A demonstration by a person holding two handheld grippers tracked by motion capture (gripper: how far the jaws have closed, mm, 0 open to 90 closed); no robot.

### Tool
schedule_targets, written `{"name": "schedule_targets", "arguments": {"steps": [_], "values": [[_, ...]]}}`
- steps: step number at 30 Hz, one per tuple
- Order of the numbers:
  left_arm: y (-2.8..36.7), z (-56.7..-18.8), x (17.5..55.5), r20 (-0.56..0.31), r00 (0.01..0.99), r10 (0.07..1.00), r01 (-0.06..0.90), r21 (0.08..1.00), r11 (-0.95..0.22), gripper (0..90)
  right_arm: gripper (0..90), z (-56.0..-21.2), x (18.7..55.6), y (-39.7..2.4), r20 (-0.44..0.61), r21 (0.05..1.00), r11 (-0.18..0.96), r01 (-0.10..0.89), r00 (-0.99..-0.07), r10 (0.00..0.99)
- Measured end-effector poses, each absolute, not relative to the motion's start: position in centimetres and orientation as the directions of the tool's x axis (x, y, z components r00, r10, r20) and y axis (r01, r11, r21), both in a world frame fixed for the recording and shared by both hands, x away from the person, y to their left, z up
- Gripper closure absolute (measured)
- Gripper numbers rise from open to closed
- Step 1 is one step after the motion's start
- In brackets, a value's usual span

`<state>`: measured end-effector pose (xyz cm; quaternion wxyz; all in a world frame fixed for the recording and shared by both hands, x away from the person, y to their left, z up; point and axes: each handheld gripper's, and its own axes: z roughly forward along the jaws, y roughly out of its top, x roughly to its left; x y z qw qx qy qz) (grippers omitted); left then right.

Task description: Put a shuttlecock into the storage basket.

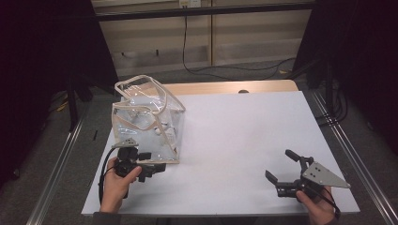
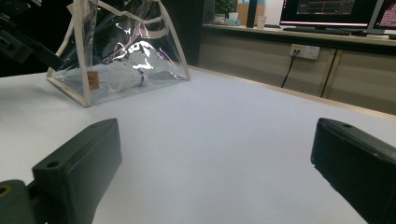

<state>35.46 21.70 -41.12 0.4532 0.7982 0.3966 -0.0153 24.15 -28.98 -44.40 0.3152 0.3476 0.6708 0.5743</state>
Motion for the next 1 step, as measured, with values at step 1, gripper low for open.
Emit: {"name": "schedule_targets", "arguments": {"steps": [1], "values": [[21.71, -41.12, 35.46, -0.387, 0.685, 0.617, 0.648, 0.71, -0.275, 6.8, 1.6, -44.41, 24.14, -29.0, -0.022, 0.989, 0.098, 0.107, -0.559, 0.829]]}}
